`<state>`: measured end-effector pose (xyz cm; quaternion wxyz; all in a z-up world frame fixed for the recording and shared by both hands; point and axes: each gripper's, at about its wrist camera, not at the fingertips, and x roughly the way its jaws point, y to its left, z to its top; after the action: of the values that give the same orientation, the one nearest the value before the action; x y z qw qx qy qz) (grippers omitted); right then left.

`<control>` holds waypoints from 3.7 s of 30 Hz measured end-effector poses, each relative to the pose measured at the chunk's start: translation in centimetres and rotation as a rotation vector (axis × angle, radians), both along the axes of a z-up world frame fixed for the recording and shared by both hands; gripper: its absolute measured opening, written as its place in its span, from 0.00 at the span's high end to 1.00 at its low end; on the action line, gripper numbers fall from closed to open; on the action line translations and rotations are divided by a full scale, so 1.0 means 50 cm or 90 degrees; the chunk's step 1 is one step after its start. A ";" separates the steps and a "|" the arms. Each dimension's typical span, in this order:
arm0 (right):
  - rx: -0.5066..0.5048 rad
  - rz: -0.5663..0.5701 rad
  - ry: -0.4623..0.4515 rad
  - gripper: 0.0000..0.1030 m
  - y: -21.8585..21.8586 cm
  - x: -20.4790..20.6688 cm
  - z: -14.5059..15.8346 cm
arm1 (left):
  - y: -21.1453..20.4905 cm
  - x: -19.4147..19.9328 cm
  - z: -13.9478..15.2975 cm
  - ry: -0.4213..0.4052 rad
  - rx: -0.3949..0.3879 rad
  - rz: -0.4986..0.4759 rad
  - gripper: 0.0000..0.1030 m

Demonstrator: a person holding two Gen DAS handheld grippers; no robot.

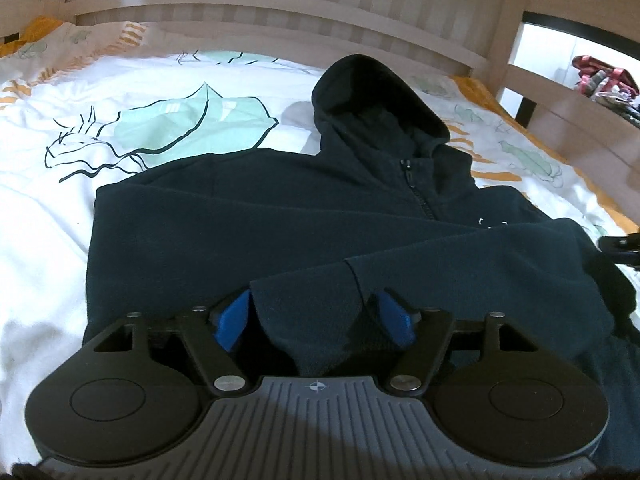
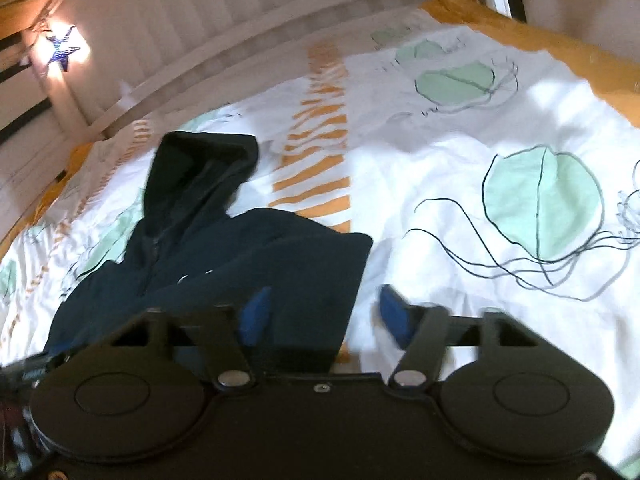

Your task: Fold large clothes

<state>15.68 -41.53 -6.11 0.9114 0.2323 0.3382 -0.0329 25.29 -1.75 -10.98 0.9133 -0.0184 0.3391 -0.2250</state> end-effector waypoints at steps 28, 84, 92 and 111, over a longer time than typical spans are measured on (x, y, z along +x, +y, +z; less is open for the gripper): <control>-0.242 -0.007 -0.074 0.18 0.074 0.016 0.087 | 0.011 0.000 0.082 0.051 -0.067 -0.015 0.13; -0.096 0.063 0.007 0.15 0.018 0.494 -0.062 | -0.135 0.475 0.028 -0.048 0.202 0.016 0.12; -0.053 0.126 -0.021 0.13 0.017 0.430 -0.031 | -0.070 0.487 0.031 0.023 0.080 0.046 0.11; -0.115 0.137 -0.033 0.13 0.079 0.438 -0.027 | -0.146 0.486 0.102 -0.138 0.129 0.107 0.11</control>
<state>37.57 -37.59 -7.45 0.9353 0.1121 0.3330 0.0407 49.57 -9.07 -5.86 0.9573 0.0694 0.2569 -0.1130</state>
